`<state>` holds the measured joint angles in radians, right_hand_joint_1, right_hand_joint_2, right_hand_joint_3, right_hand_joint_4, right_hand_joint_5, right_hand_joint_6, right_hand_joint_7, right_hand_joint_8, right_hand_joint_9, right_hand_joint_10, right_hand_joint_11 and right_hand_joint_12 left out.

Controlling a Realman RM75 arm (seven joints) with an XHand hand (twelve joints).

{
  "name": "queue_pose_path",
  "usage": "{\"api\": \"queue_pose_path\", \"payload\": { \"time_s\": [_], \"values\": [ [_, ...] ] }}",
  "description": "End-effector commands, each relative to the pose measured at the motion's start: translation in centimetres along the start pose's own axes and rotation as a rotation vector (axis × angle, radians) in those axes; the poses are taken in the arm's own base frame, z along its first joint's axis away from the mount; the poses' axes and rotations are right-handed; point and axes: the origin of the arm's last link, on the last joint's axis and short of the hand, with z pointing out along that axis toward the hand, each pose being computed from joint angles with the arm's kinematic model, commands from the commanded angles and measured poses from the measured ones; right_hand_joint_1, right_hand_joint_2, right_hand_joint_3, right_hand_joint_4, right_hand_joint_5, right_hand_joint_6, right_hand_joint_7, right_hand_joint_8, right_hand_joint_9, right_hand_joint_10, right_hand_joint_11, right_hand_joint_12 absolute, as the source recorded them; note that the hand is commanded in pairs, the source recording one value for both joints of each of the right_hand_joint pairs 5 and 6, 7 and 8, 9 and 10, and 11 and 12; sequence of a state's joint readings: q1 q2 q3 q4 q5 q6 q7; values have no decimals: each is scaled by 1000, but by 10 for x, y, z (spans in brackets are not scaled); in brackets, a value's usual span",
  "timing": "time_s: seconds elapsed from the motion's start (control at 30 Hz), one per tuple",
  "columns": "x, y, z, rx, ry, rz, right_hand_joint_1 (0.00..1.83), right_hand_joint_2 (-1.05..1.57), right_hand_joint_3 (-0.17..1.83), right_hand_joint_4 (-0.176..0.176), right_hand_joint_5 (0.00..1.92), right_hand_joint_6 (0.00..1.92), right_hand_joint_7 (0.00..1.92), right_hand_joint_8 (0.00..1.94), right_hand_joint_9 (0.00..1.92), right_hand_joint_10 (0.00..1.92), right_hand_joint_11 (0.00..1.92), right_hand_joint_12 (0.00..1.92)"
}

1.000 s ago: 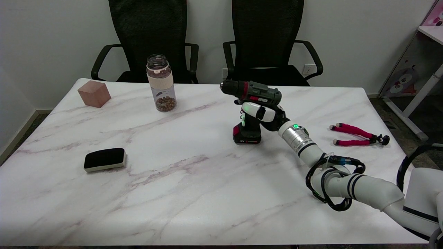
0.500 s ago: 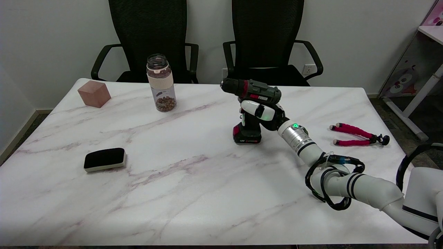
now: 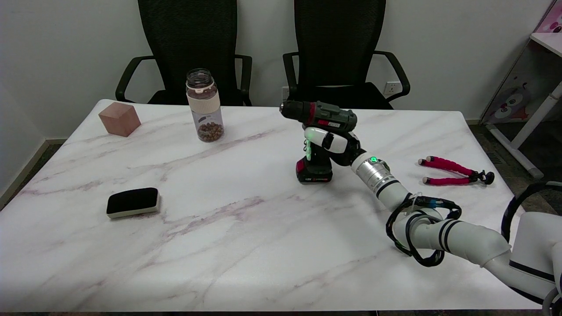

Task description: Pick up the power screwdriver.

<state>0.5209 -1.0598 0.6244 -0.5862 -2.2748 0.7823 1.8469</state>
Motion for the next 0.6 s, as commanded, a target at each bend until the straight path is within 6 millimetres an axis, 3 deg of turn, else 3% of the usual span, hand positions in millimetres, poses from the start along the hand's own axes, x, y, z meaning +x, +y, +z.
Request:
{"api": "queue_pose_path", "payload": {
  "time_s": [0.03,0.23,0.27,0.3,0.6],
  "values": [
    [-5,-3,2,19,-13,11,887,619,974,12,1711,1711,1711,1711,1662,1662,1347,1347],
    [-9,-9,2,58,-25,30,873,637,953,28,1801,1801,1801,1801,1697,1697,1387,1387],
    [-10,-10,2,62,-25,34,878,639,949,91,1805,1805,1805,1805,1700,1700,1391,1391],
    [-10,-10,2,66,-25,38,884,641,946,176,1808,1808,1808,1808,1701,1701,1394,1394],
    [-13,-20,0,120,-34,62,878,703,891,176,1849,1849,1849,1849,1728,1728,1433,1433]
  ]
}}
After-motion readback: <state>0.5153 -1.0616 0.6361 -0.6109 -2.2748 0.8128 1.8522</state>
